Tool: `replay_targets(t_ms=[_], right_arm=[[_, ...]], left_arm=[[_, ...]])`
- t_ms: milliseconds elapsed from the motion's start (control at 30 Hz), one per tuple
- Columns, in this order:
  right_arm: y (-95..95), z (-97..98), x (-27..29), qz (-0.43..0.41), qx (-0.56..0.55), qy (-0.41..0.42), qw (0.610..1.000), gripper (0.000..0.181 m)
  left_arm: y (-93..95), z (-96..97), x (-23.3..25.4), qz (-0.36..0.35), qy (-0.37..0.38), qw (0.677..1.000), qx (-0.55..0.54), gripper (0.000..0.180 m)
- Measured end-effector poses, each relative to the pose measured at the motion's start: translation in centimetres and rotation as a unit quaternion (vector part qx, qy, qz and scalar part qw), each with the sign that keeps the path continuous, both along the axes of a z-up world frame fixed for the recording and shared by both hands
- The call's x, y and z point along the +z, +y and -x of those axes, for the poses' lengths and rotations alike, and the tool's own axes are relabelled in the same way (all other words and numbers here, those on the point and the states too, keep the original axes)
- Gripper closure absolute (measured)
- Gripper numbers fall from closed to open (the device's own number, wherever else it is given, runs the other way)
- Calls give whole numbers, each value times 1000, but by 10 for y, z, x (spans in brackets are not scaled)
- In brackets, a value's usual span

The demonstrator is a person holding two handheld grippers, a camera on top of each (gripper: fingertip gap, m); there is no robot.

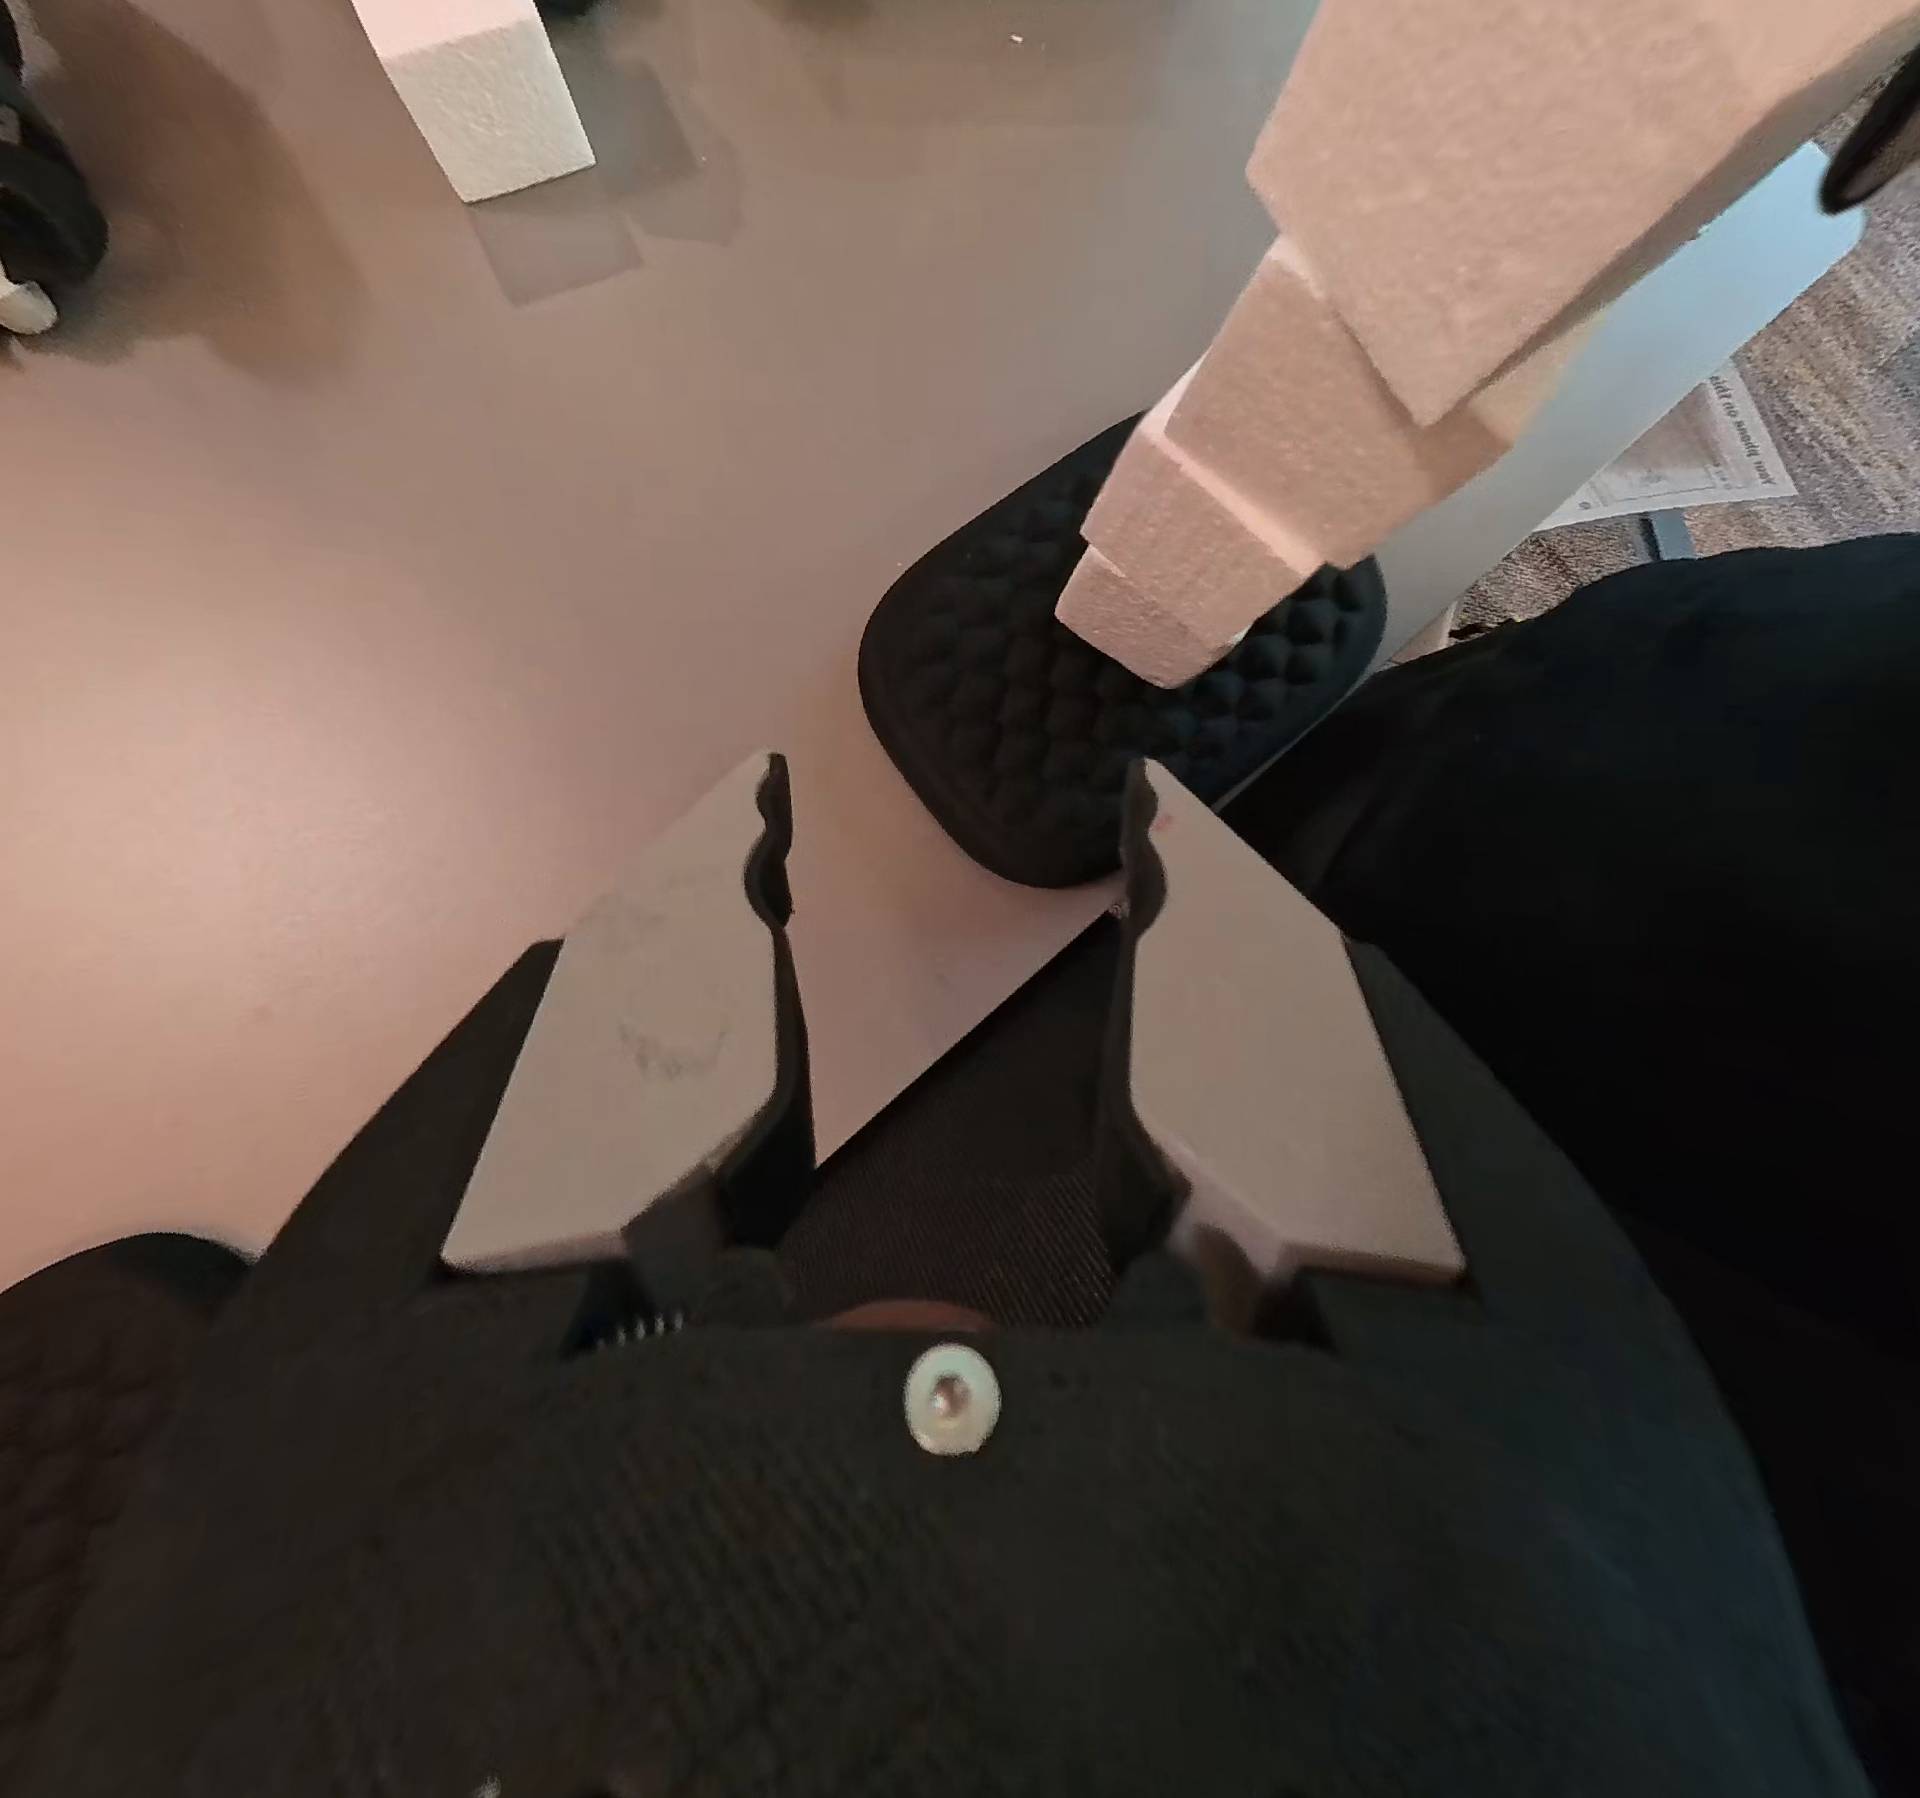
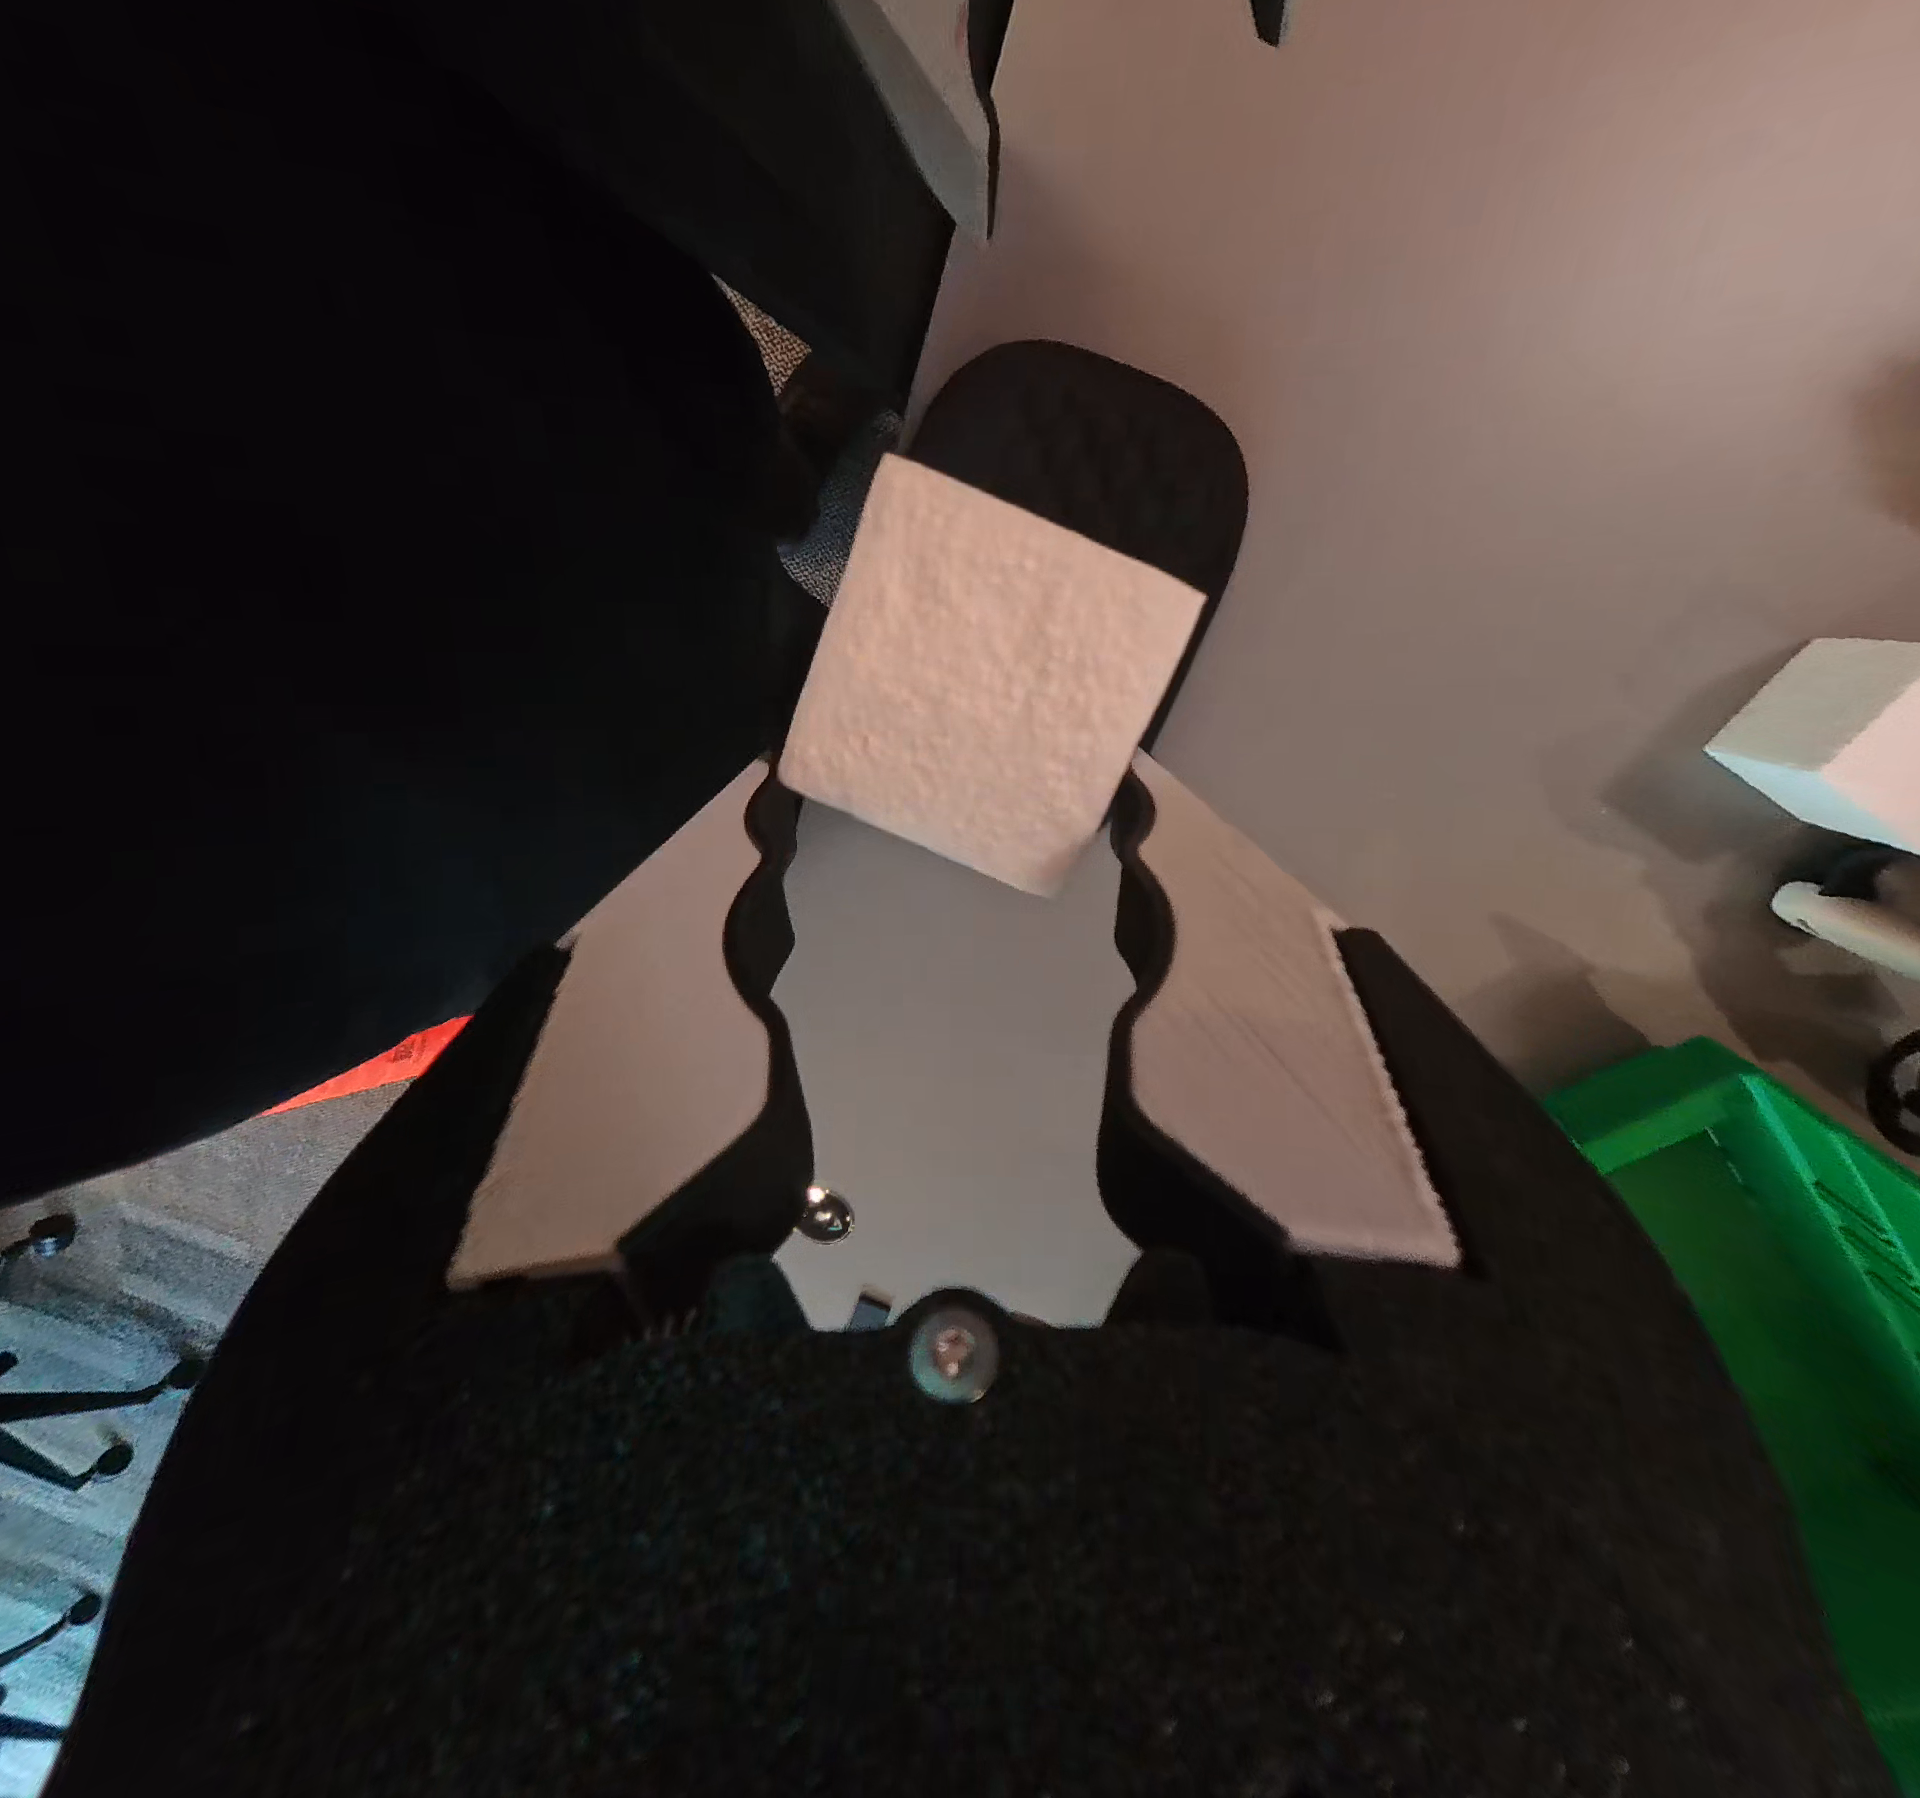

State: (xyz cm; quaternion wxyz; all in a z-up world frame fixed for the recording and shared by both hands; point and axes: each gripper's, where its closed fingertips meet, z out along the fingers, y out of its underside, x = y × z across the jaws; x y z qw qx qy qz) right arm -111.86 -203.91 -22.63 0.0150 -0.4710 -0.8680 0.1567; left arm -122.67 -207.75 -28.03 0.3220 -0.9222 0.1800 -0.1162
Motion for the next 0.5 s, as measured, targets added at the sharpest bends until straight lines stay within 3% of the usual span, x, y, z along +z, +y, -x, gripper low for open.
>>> replay_targets(t_ms=[300,500], right_arm=[[10,-2,7,38,-24,31,999,106],[64,26,55,172,-121,169,963,106]], left_arm=[[1,4,-4,6,3,1000,12,118],[3,10,-3,-4,-1,999,33,118]])
